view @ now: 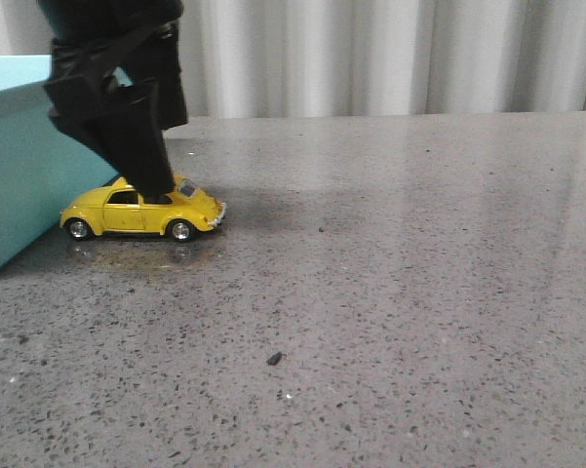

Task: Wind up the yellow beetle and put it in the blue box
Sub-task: 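Grasp the beetle car with the left gripper and lift it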

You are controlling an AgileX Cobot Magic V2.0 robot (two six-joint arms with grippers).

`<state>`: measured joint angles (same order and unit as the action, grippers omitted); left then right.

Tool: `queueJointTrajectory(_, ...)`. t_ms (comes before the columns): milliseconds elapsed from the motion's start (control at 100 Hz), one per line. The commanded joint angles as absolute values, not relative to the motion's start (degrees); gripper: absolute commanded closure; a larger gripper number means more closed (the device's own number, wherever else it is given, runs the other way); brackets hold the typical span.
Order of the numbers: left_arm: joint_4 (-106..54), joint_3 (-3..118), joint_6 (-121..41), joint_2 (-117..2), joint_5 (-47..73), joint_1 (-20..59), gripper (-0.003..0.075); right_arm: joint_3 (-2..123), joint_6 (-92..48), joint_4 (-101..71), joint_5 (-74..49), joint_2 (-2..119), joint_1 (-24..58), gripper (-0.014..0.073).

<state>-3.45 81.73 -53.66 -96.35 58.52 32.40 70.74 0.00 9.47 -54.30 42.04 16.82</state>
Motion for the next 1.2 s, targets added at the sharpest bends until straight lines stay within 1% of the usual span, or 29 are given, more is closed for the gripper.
queueJointTrajectory(0, -5.85, 83.54, -54.36, -95.26, 59.38, 30.79, 0.0114, 72.08, 0.00, 10.70, -50.25, 42.10, 16.80, 0.0646)
queueJointTrajectory(80, -9.17, 83.33, -57.93, -96.11, 61.60, 29.48, 0.0114, 72.08, 0.00, 10.93, -50.15, 42.10, 16.80, 0.0646)
queueJointTrajectory(200, -12.31, 82.97, -63.46, -97.15, 61.70, 29.23, 0.0114, 71.44, 0.00, 12.12, -50.15, 42.10, 16.80, 0.0646)
queueJointTrajectory(360, -12.29, 82.97, -64.06, -98.25, 60.91, 29.14, 0.0116, 70.01, 0.00, 12.22, -49.78, 42.10, 16.80, 0.0646)
queueJointTrajectory(440, -12.43, 82.97, -64.06, -98.25, 59.93, 29.14, 0.0143, 69.31, 0.00, 12.22, -49.37, 42.10, 16.80, 0.0645)
queueJointTrajectory(530, -12.43, 82.97, -64.06, -98.25, 59.81, 29.14, 0.0215, 69.17, 0.00, 12.22, -48.74, 42.10, 16.80, 0.0645)
queueJointTrajectory(600, -12.43, 82.97, -64.06, -98.25, 59.81, 29.14, 0.0300, 69.17, 0.00, 12.22, -48.05, 42.10, 16.80, 0.0646)
queueJointTrajectory(620, -12.43, 82.97, -64.06, -98.25, 59.81, 29.14, 0.0338, 69.17, 0.00, 12.22, -47.85, 42.10, 16.80, 0.0646)
queueJointTrajectory(650, -12.43, 82.97, -64.06, -98.25, 59.81, 29.14, 0.0366, 69.17, 0.00, 12.22, -47.69, 42.10, 16.80, 0.0646)
queueJointTrajectory(660, -12.43, 82.97, -64.06, -98.25, 59.81, 29.14, 0.0393, 69.17, 0.00, 12.22, -47.68, 42.10, 16.80, 0.0646)
queueJointTrajectory(670, -12.43, 82.97, -64.06, -98.25, 59.81, 29.14, 0.0393, 69.17, 0.00, 12.22, -47.68, 42.10, 16.80, 0.0645)
queueJointTrajectory(720, -12.43, 82.97, -64.06, -98.25, 60.05, 29.14, 0.0461, 69.17, 0.00, 12.22, -47.43, 42.10, 16.80, 0.0646)
queueJointTrajectory(790, -12.43, 82.97, -64.06, -98.25, 60.45, 29.14, 0.0531, 69.17, 0.00, 12.22, -47.44, 42.10, 16.80, 0.0646)
queueJointTrajectory(800, -12.43, 82.97, -64.06, -98.25, 60.46, 29.14, 0.0553, 69.17, 0.00, 12.22, -47.44, 42.10, 16.80, 0.0646)
queueJointTrajectory(810, -12.43, 82.97, -64.06, -98.25, 60.46, 29.14, 0.0553, 69.17, 0.00, 12.22, -47.44, 42.10, 16.80, 0.0646)
queueJointTrajectory(910, -12.43, 83.21, -64.06, -98.14, 60.54, 29.14, 0.0647, 69.17, 0.00, 12.22, -47.44, 42.10, 16.80, 0.0645)
queueJointTrajectory(980, -12.43, 84.39, -64.06, -97.54, 60.54, 29.14, 0.0689, 69.17, 0.00, 12.22, -47.44, 42.10, 16.80, 0.0646)
queueJointTrajectory(1050, -11.90, 87.12, -64.06, -96.30, 60.54, 29.14, 0.0712, 69.17, 0.00, 12.22, -47.44, 42.10, 16.80, 0.0646)
queueJointTrajectory(1190, -7.69, 96.20, -61.87, -92.46, 60.54, 29.14, 0.0714, 69.17, 0.00, 12.22, -47.44, 42.10, 16.80, 0.0646)
